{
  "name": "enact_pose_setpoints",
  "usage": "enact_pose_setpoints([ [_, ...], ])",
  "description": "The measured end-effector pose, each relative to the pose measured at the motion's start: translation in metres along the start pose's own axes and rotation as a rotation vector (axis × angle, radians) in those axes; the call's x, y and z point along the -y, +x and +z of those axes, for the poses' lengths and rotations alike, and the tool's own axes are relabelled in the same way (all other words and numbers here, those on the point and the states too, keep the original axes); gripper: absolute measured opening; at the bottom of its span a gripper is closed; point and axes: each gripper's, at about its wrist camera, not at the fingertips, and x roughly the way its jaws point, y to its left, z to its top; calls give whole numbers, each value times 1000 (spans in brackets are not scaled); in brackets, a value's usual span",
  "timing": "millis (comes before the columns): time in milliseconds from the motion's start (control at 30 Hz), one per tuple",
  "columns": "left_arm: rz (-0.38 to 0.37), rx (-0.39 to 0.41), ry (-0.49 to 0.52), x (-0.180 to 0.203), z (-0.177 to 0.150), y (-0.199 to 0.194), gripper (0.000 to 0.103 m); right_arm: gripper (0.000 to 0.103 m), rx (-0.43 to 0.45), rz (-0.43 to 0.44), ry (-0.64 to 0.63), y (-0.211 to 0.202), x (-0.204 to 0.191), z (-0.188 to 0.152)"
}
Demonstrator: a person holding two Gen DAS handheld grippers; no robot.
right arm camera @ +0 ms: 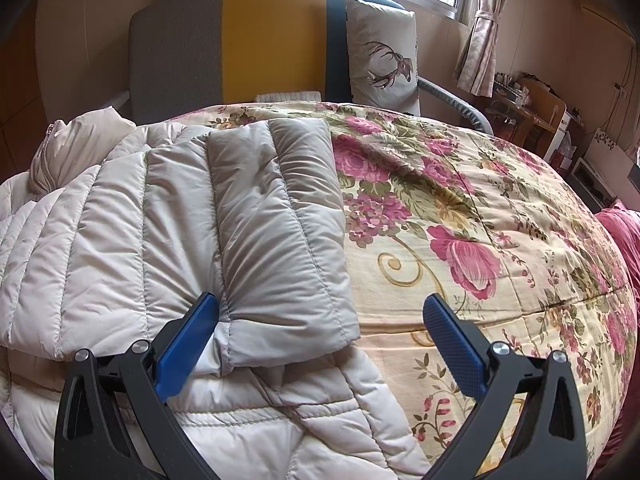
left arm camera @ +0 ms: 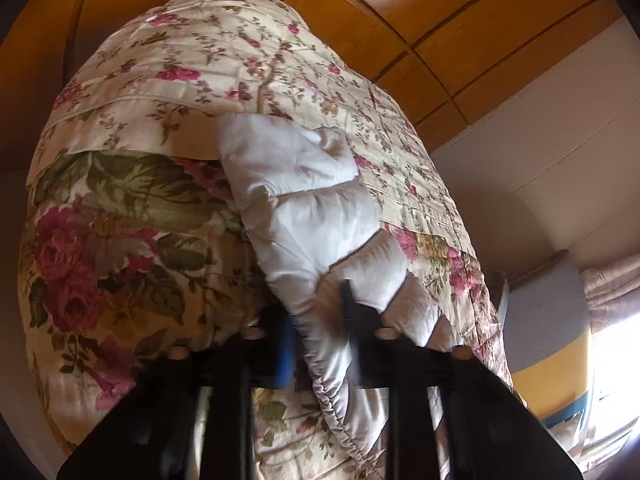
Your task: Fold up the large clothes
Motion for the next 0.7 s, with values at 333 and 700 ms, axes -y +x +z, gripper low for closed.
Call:
enact_pose_setpoints([
  [333, -20, 164, 196, 67, 2, -61, 6, 101, -3, 9, 8, 1, 0, 0],
  [700, -310, 253, 571, 197, -74, -144, 6, 101, -16, 48, 41, 0, 3, -1],
])
